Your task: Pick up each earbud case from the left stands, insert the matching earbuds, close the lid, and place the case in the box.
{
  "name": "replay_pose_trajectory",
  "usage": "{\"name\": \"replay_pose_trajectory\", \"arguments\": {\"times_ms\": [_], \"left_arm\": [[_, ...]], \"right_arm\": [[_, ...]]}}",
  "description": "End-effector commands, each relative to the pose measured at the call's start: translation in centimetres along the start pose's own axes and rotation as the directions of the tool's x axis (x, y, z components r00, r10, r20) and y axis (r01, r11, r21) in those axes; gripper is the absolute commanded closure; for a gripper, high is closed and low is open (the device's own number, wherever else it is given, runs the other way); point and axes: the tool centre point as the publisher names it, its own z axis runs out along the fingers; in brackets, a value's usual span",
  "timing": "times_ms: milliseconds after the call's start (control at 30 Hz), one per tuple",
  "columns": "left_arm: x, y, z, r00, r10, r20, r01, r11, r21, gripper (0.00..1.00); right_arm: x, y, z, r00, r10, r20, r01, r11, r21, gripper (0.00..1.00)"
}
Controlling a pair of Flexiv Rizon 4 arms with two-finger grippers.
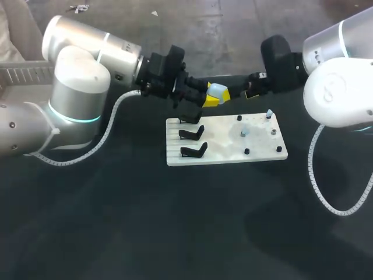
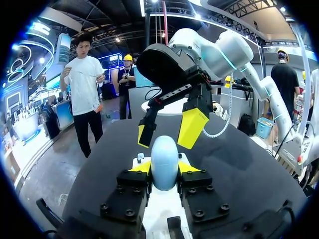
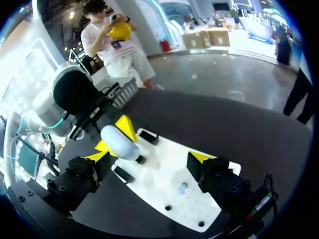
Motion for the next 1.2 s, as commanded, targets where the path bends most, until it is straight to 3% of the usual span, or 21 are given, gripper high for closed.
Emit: {"name": "replay_pose_trajectory", "arguments": {"times_ms": [33,467,800,1067,1200], "left_arm": [[0.0,-0.3,-0.2,1.0,0.007,0.007,-0.007,1.0,-0.004,1.0],[0.1,-0.7,-0.4,1.0,0.012,0.028,-0.012,1.0,-0.012,1.0],[0.4,0.3,-2.6,0.975,-0.029,0.222,0.045,0.997,-0.07,1.0],[-0.3,0.7,-3.7,0.963,-0.075,0.26,0.094,0.994,-0.061,1.0],[-0.3,0.6,-4.1,0.958,-0.091,0.271,0.11,0.992,-0.057,1.0]], "right_arm": [[-0.3,-0.3,-0.1,1.0,-0.001,0.004,0.002,0.999,-0.037,0.0],[-1.2,-1.0,-0.7,1.0,-0.003,0.024,0.003,1.0,-0.013,0.0],[0.0,-2.7,-3.9,0.999,-0.027,-0.045,0.035,0.98,0.196,0.0],[1.5,-4.1,-5.0,0.987,-0.019,-0.158,0.076,0.929,0.363,0.0],[2.2,-4.9,-5.3,0.981,-0.002,-0.192,0.077,0.919,0.387,0.0]]}}
